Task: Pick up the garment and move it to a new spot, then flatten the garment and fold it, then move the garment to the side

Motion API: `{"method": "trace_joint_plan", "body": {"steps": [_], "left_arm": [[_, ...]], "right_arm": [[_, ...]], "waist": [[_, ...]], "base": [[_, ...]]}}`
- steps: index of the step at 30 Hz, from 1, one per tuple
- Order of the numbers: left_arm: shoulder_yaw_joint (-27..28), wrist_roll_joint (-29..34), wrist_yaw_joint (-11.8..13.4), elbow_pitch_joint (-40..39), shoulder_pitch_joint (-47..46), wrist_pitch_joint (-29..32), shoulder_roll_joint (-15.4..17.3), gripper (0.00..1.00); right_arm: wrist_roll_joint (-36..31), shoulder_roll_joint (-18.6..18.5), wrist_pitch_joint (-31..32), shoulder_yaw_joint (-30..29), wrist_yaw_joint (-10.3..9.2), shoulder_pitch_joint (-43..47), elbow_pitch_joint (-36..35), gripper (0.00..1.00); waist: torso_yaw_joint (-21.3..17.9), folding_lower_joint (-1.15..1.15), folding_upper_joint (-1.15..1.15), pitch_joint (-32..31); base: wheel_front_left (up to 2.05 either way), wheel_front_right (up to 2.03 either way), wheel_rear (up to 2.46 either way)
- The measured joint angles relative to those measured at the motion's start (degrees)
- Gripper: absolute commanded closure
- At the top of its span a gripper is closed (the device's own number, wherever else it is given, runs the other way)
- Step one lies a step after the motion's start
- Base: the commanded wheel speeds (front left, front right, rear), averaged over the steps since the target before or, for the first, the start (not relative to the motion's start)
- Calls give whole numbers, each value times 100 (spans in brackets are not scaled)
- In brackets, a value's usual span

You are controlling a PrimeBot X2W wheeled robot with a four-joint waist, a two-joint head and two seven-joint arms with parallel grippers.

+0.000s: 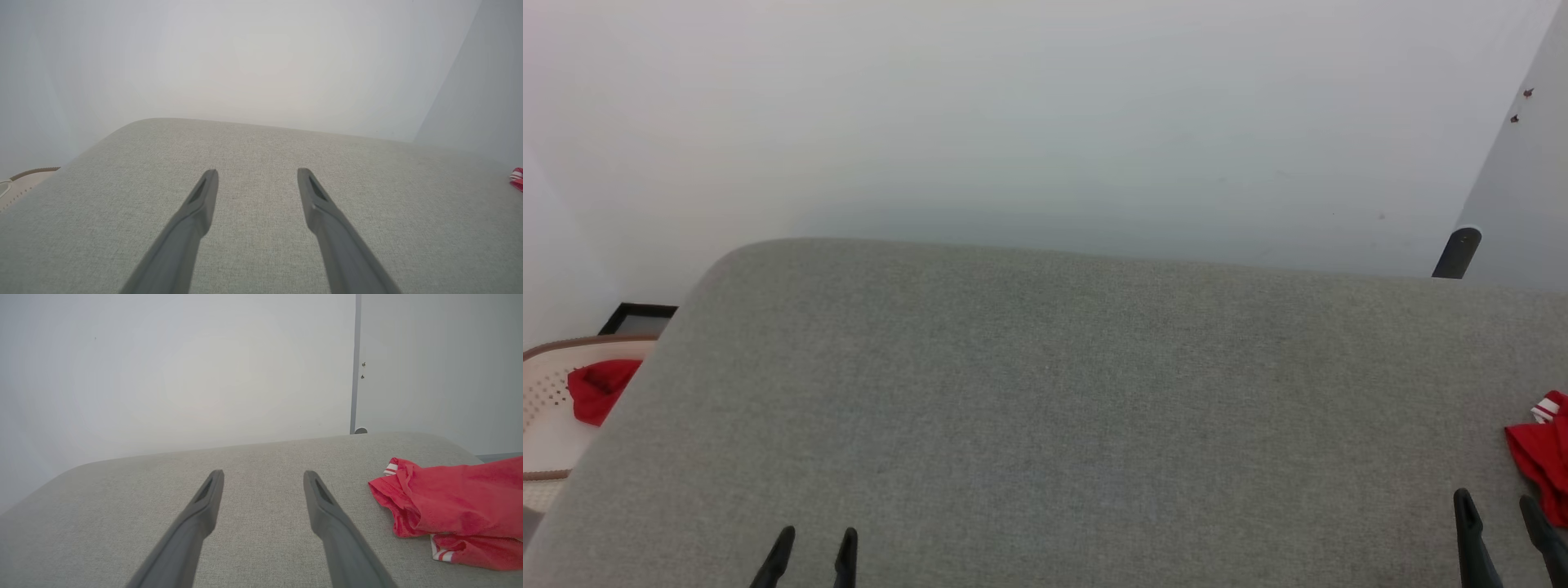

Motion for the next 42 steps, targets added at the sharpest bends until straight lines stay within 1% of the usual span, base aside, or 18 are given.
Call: {"method": "trace_joint_plan", "body": {"steps": [11, 14, 15, 21, 42], "left_arm": [[65, 15, 1, -19, -2, 0, -38, 0], [102, -94, 1, -10, 1, 0, -69, 0], [118, -142, 1, -7, 2, 0, -91, 100], [53, -158, 1, 309, 113, 5, -230, 100], [209, -2105, 2, 531, -347, 556, -368, 100]], "right_arm": [[-4, 62, 51, 21, 0, 1, -3, 0], [-9, 75, 53, 59, 0, -5, -3, 0], [-9, 78, 60, 69, 0, -8, 2, 100], [20, 180, 92, 71, 0, 32, 355, 100], [1914, 232, 285, 121, 0, -414, 857, 100]], "waist": [[-11, 0, 0, 40], [-36, 0, 0, 44], [-44, 0, 0, 46], [-47, 0, 0, 51], [-64, 0, 0, 144]], "base": [[0, 0, 0], [0, 0, 0], [0, 0, 0], [0, 0, 0], [0, 0, 0]]}}
